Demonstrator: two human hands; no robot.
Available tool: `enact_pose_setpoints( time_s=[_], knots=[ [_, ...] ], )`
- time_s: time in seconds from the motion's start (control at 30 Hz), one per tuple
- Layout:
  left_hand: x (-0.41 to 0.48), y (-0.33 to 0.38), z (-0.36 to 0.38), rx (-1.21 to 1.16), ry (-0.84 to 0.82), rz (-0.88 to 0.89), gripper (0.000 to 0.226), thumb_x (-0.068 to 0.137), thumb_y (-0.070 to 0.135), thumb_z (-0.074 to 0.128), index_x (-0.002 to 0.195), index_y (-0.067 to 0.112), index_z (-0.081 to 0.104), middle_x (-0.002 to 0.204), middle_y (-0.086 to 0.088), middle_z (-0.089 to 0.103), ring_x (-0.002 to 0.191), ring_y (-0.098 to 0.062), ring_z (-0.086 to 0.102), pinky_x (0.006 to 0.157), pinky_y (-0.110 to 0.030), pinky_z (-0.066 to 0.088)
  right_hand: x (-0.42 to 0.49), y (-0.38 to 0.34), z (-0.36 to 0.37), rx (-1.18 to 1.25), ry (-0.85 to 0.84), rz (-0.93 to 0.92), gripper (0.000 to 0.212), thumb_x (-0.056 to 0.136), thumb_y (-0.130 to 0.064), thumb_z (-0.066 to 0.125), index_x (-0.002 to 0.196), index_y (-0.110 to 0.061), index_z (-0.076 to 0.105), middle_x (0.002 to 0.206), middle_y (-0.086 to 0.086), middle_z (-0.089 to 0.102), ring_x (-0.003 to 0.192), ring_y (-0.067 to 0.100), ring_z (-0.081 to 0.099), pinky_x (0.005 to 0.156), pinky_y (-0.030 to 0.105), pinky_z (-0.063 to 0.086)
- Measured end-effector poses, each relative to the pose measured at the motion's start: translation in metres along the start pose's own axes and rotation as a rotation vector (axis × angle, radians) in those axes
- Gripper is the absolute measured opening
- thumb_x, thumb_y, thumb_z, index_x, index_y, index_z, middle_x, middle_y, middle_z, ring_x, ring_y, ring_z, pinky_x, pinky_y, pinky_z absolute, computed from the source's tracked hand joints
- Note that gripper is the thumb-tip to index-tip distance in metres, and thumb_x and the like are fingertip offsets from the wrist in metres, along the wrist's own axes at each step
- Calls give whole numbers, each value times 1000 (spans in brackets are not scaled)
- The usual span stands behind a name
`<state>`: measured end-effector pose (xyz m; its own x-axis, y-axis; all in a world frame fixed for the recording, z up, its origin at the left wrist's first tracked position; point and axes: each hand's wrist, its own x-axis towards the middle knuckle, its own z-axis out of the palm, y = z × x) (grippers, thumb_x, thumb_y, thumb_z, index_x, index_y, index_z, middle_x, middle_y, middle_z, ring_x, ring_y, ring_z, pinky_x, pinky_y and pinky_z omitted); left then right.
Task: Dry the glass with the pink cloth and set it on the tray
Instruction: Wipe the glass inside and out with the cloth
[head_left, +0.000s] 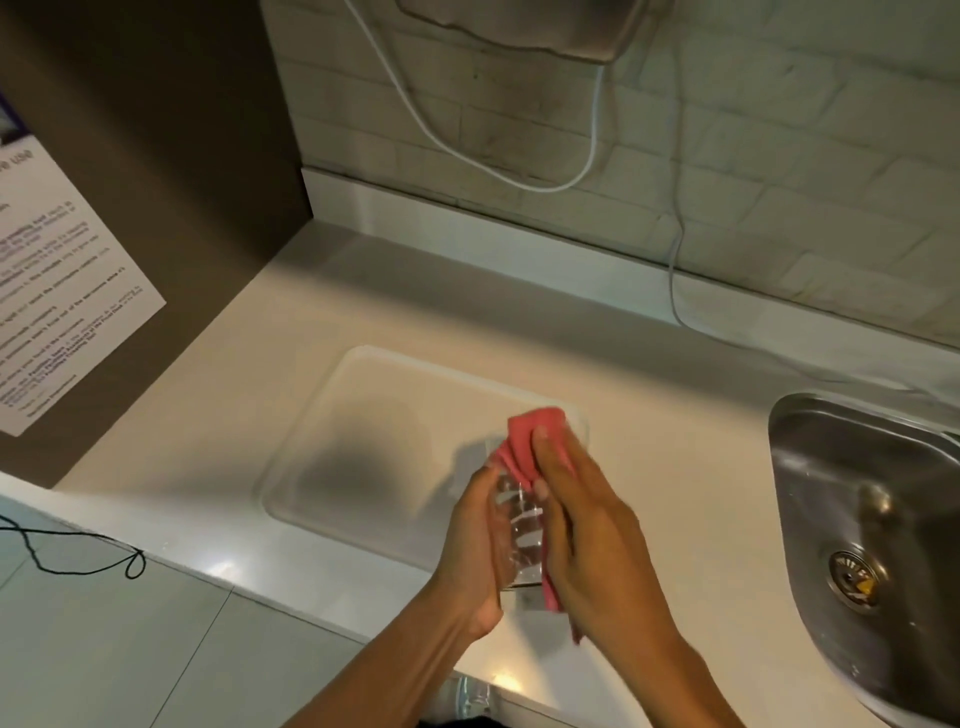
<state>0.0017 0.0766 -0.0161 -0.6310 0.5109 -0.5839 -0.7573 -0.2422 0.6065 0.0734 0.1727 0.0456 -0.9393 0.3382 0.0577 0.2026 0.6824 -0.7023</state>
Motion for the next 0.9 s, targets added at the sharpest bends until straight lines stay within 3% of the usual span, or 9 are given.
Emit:
enact_pose_setpoints(
  time_s=[0.1, 0.2, 0.27, 0.33, 0.47, 0.57, 0.7, 0.8, 0.9],
  knots=[
    [7, 10, -13, -22, 4, 18, 64, 92, 68, 58, 112, 13, 84, 116, -24, 80, 111, -42, 74, 105, -58, 56, -32, 4, 7, -81, -60, -36, 55, 100, -47, 32, 154, -40, 26, 157, -25, 23, 138, -1, 32, 110, 0, 14],
    [0, -5, -10, 5, -4, -25, 64, 85, 72, 66, 107, 15, 85, 105, -20, 82, 90, -33, 79, 82, -47, 62, -14, 15, 2, -14, 13, 8, 49, 105, -21, 43, 153, -31, 37, 154, -14, 42, 134, 4, 49, 112, 13, 33],
    [-3, -12, -6, -16, -21, -36, 67, 81, 74, 68, 111, 16, 85, 107, -20, 83, 89, -32, 82, 75, -43, 64, 1, 13, -3, 15, 69, 62, 50, 105, -16, 44, 153, -29, 37, 153, -14, 43, 124, -14, 50, 106, 4, 33],
    [0, -3, -5, -16, -26, -21, 68, 82, 75, 64, 111, 18, 85, 108, -18, 83, 92, -30, 82, 75, -41, 64, -6, 10, 2, -15, 45, -3, 54, 105, -17, 46, 154, -32, 33, 156, -20, 30, 121, -34, 31, 104, -4, 22],
    [5, 13, -14, 3, -14, 7, 65, 100, 67, 48, 117, 15, 84, 118, -20, 82, 108, -35, 79, 87, -44, 62, -34, 11, 14, -29, -18, -38, 54, 106, -37, 41, 151, -56, 20, 162, -32, 11, 133, -31, 14, 110, 0, 16],
    [-3, -3, -9, 9, -52, -27, 62, 96, 70, 53, 116, 20, 84, 108, -15, 84, 94, -29, 83, 72, -37, 65, -13, 8, 6, 1, 0, 3, 51, 106, -40, 35, 154, -52, 19, 163, -30, 10, 128, -36, 11, 99, -10, 12],
    [-7, -2, -6, -68, -70, -54, 63, 93, 66, 62, 126, 15, 80, 124, -21, 79, 111, -36, 78, 85, -43, 64, -14, -2, 6, 3, 5, -26, 50, 105, -40, 34, 149, -60, 22, 162, -34, 4, 124, -38, 13, 95, -10, 16],
    [-3, 3, -14, -112, -35, -45, 67, 91, 67, 61, 123, 12, 81, 122, -25, 78, 109, -38, 76, 99, -50, 59, -44, -4, 16, 4, -47, -41, 51, 103, -43, 37, 143, -70, 21, 160, -38, 2, 135, -30, 11, 100, -8, 14],
    [-8, -8, -11, -110, -53, -52, 67, 86, 67, 67, 119, 11, 83, 117, -24, 80, 103, -36, 79, 87, -45, 64, -42, 1, 11, 49, -13, -27, 51, 104, -30, 45, 141, -64, 36, 161, -35, 11, 133, -29, 17, 103, -6, 16]
  ],
)
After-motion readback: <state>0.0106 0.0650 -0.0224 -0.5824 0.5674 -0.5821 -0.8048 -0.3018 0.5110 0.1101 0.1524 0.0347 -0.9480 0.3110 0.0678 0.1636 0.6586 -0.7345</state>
